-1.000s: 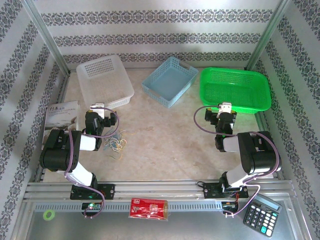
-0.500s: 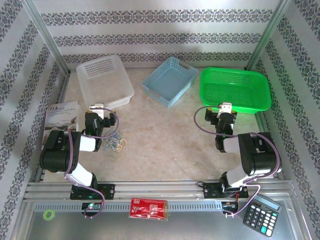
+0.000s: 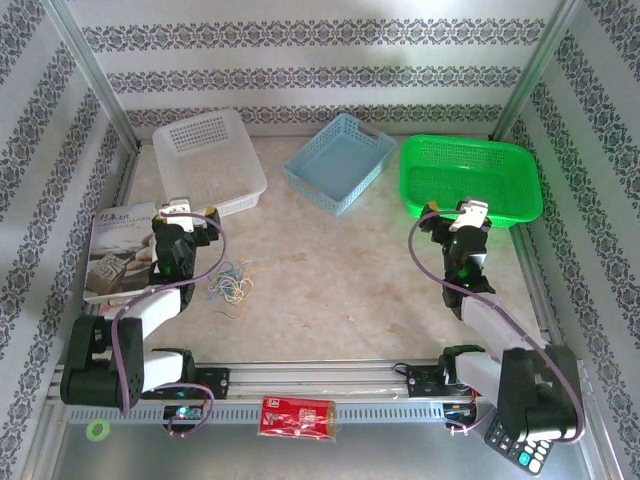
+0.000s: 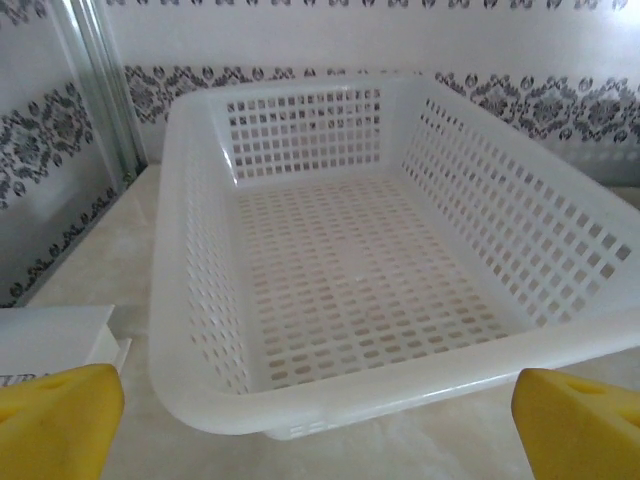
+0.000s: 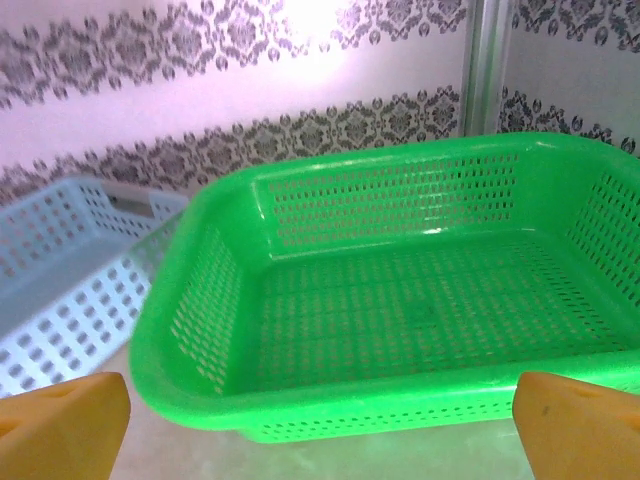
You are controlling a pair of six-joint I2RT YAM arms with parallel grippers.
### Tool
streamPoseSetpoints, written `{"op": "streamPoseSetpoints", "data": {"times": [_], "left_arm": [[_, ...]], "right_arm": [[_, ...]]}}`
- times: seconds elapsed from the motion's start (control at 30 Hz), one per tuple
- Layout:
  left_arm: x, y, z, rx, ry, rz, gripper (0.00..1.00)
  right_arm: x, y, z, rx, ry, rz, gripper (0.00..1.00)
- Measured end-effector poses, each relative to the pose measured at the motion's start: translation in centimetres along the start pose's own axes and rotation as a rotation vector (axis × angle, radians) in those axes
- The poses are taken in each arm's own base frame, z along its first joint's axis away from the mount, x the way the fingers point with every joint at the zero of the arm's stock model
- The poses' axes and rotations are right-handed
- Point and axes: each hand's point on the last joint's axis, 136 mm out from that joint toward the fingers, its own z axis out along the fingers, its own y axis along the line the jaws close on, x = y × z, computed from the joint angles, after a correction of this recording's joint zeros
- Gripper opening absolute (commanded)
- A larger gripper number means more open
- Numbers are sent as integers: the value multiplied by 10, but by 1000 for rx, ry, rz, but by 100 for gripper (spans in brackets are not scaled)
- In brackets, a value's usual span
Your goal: Untangle the cables
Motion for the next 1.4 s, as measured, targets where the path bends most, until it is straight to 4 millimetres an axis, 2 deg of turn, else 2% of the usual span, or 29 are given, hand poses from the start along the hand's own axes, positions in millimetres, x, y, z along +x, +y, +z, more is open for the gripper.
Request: {"op": "streamPoseSetpoints", "data": {"times": [0.17, 0.33, 0.47, 0.6, 0.7, 0.8, 0.9, 0.97, 1.07, 1.17, 1.3, 1.33, 1.4], "left_arm": [[-19, 7, -18, -27, -6, -77, 100], [-53, 10, -37, -34, -8, -216, 100], [-74, 5, -49, -5, 40, -310, 100], [-71, -6, -61, 46, 136, -368, 100], [-56, -13, -71, 78, 221, -395, 100], [-38, -21, -80, 102, 309, -404, 100], [-21, -29, -88, 117, 396, -408, 100], [-10, -33, -94, 119, 446, -414, 100], [3, -41, -99, 123, 508, -426, 100], [21, -46, -103, 118, 554, -442, 100], [72, -45, -110, 78, 659, -454, 100], [84, -44, -112, 67, 685, -456, 100], [105, -43, -116, 51, 729, -455, 100]], "right_arm": [[-26, 2, -24, -46, -40, 237, 98], [-52, 27, -48, -219, -86, 406, 97], [-50, 53, -58, -369, -11, 485, 97], [-38, 93, -69, -515, 128, 474, 97], [-24, 138, -91, -644, 238, 398, 94], [-5, 180, -113, -750, 350, 308, 86], [23, 211, -127, -801, 468, 224, 80], [49, 227, -131, -802, 555, 171, 75], [88, 245, -133, -783, 672, 97, 72], [118, 257, -134, -757, 753, 43, 76], [138, 263, -134, -722, 799, 9, 89], [140, 264, -133, -716, 801, 5, 97], [141, 262, -130, -689, 793, 0, 98]]}}
